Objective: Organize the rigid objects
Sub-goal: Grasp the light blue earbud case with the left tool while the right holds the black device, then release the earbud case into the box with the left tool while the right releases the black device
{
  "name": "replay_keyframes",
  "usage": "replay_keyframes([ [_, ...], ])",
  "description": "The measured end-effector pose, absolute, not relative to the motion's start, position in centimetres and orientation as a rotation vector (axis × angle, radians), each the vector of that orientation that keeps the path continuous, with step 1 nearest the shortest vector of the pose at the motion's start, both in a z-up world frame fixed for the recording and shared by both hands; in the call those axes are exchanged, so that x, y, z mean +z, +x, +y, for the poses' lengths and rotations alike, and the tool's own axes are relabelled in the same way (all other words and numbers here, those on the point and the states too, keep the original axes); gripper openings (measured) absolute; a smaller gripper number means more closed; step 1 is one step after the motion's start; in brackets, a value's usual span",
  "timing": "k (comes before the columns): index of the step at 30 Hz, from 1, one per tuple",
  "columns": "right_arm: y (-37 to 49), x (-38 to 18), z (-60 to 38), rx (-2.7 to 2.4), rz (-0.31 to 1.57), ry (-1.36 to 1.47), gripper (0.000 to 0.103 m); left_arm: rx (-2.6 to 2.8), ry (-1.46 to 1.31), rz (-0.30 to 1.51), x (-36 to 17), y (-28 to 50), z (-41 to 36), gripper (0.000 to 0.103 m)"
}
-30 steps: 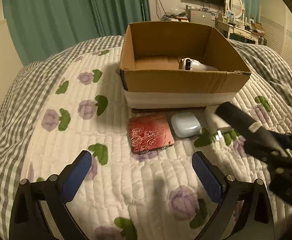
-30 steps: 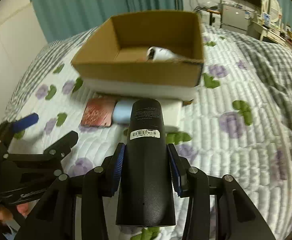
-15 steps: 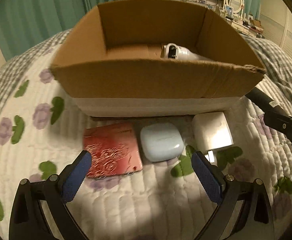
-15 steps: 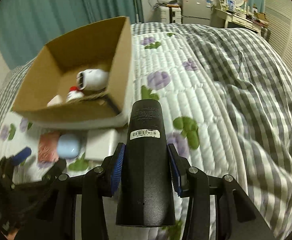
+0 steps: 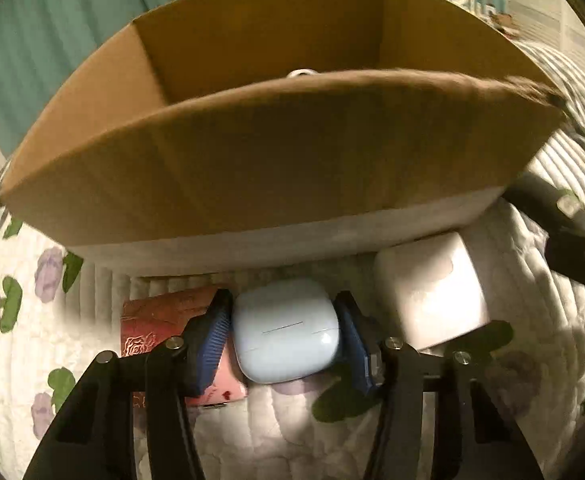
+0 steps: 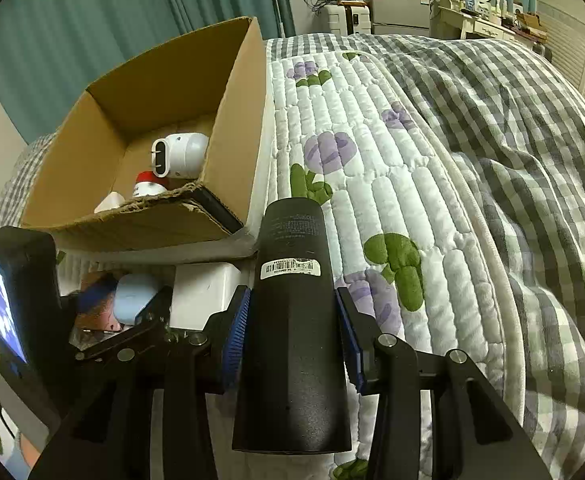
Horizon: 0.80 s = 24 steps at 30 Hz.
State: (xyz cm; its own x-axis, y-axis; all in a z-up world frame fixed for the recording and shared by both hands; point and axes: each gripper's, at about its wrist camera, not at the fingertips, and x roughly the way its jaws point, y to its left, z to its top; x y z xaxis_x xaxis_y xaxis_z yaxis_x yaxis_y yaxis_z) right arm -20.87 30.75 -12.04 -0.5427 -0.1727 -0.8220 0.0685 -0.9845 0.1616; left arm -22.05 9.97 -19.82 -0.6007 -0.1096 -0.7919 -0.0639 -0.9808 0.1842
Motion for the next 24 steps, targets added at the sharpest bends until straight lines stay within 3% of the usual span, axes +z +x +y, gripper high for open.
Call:
replay_keyframes([
  [13, -18.3, -10.0, 31.0, -2.745, -0.118, 1.303, 0.041, -2.82, 1.399, -0.183, -16.8, -18.3, 8.5, 0.054],
  [24, -15.2, -4.9, 29.9, -2.79, -0.074, 1.162, 0.041, -2.936, 1.245, -0.092, -9.2, -14.3, 6.9, 0.054],
])
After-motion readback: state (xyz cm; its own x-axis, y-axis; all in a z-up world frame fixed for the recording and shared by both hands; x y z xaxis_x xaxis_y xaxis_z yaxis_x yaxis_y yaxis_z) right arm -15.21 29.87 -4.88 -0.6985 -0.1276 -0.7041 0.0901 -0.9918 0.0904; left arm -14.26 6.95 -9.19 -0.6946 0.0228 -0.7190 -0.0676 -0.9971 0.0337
